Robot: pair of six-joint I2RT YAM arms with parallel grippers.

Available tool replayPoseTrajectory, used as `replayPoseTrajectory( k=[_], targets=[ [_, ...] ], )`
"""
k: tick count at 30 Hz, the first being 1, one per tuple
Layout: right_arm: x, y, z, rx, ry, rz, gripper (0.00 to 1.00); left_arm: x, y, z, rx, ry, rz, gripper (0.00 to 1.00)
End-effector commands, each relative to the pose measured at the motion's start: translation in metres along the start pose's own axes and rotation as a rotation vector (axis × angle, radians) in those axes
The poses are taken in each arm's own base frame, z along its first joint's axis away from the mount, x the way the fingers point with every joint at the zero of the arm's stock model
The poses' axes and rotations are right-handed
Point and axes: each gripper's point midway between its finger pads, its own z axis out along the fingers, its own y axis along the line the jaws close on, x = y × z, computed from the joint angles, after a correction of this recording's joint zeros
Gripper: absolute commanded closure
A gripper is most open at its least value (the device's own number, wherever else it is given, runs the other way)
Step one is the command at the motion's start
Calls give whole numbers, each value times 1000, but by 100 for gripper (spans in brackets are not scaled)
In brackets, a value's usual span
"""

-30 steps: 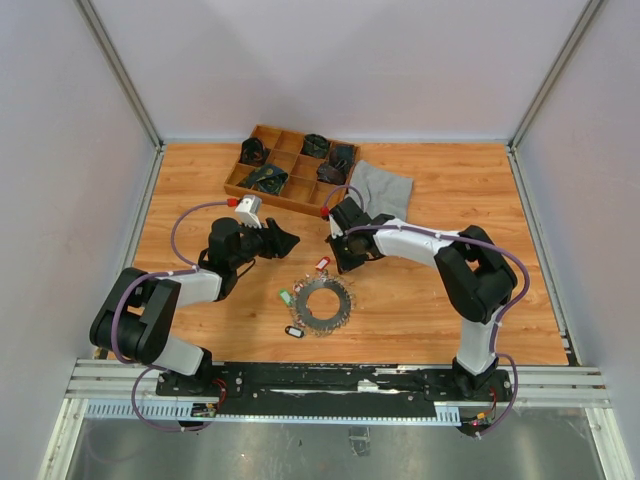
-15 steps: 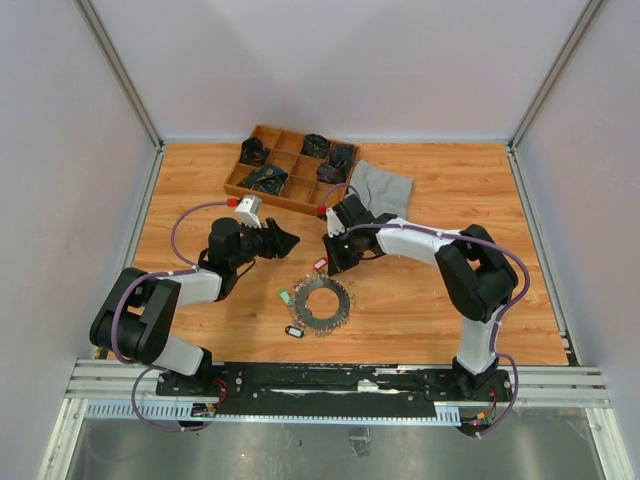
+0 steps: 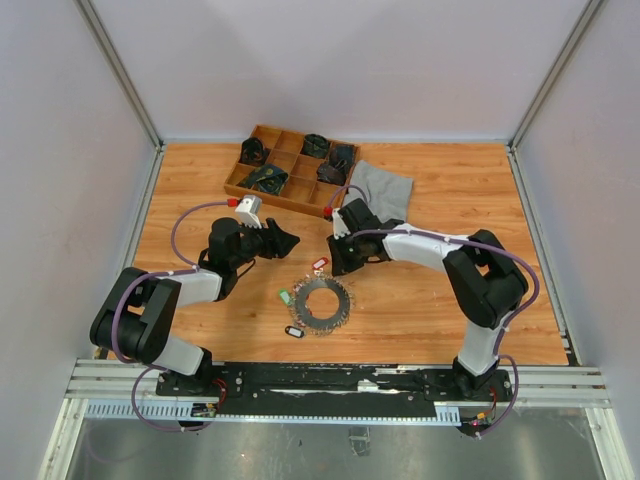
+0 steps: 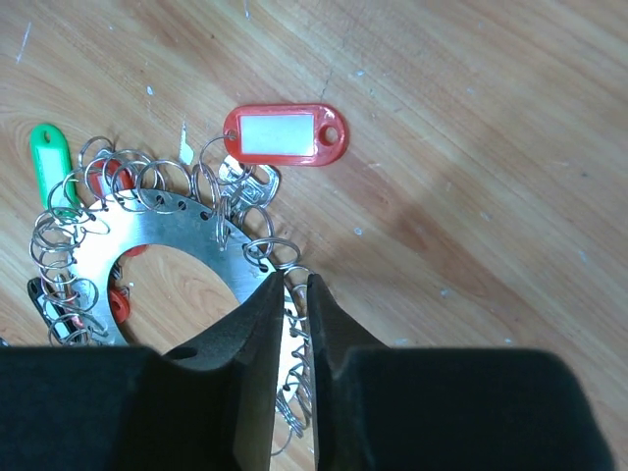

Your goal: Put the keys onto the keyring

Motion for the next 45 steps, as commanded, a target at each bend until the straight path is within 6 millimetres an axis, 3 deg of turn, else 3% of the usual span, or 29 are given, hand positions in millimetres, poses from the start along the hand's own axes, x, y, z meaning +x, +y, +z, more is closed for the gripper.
replayPoseTrajectory(
  k=[1,5,9,15,27,37,45],
  targets=[
    [-21,-7,-16,48,-110,-11,81,-6,-1,1,16,-24,12,38],
    [-17,-20,-23,124,-108,-4,78,-7,-1,1,17,-25,13,38],
    [0,-34,-27,206,-54,11,76,-7,-1,1,16,-24,13,38],
    [17,-46,-28,273,4,31,83,-6,-1,2,17,-20,11,38],
    [13,-22,-7,110,30,18,84,-7,-1,2,17,-22,12,38],
    [-2,1,-7,-17,-32,-10,81,-7,-1,2,15,-22,12,38],
    [-5,3,-8,-29,-47,-15,79,-6,0,2,14,-21,11,38]
  ],
)
